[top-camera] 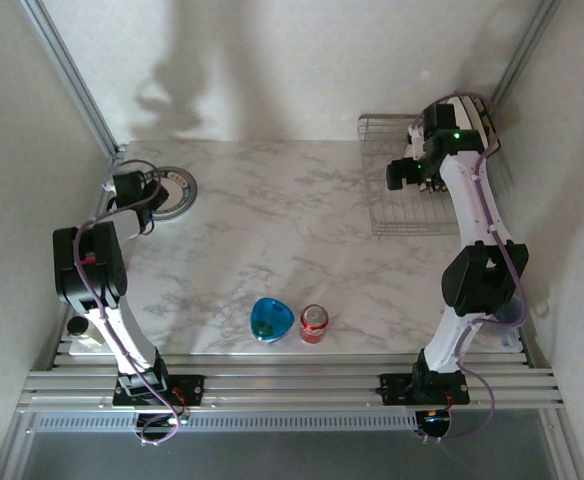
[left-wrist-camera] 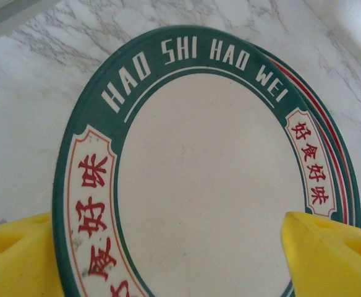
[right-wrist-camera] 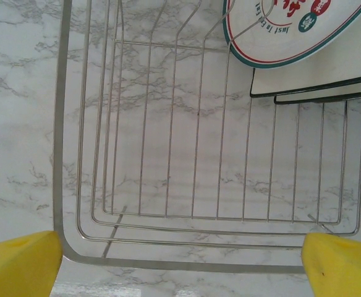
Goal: Unload the plates from the dish rack
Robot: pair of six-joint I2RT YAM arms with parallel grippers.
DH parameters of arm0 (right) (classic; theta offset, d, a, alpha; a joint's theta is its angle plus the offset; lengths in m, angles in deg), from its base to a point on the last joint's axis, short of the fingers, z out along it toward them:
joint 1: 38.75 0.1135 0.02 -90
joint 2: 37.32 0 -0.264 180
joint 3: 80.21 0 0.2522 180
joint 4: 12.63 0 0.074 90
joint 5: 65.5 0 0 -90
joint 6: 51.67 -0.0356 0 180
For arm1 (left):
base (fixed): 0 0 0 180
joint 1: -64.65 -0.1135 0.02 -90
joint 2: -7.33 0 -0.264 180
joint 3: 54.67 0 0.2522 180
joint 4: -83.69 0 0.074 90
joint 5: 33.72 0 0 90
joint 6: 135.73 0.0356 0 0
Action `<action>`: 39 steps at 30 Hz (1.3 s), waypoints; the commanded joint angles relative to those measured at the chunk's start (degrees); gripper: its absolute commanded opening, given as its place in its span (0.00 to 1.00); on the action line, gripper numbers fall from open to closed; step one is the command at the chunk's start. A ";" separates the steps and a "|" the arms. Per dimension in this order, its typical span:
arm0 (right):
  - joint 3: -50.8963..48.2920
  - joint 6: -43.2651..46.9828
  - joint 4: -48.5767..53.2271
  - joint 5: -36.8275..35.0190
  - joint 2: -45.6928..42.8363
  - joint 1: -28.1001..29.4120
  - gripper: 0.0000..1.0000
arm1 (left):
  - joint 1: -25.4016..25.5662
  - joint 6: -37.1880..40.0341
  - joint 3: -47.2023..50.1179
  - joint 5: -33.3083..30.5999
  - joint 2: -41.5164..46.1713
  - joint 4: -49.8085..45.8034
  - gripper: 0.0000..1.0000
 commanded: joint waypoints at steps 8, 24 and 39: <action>-1.11 0.51 -0.67 1.35 -2.51 0.45 0.99 | 1.13 6.77 -1.65 -4.20 2.49 -6.52 0.85; -0.56 -0.68 -0.90 0.28 -1.94 0.34 0.99 | 4.25 11.51 -4.79 -8.42 4.38 -11.51 0.89; 26.32 -6.77 2.71 -7.54 19.75 -4.72 0.99 | 11.28 24.91 -33.25 0.03 1.10 -45.47 1.00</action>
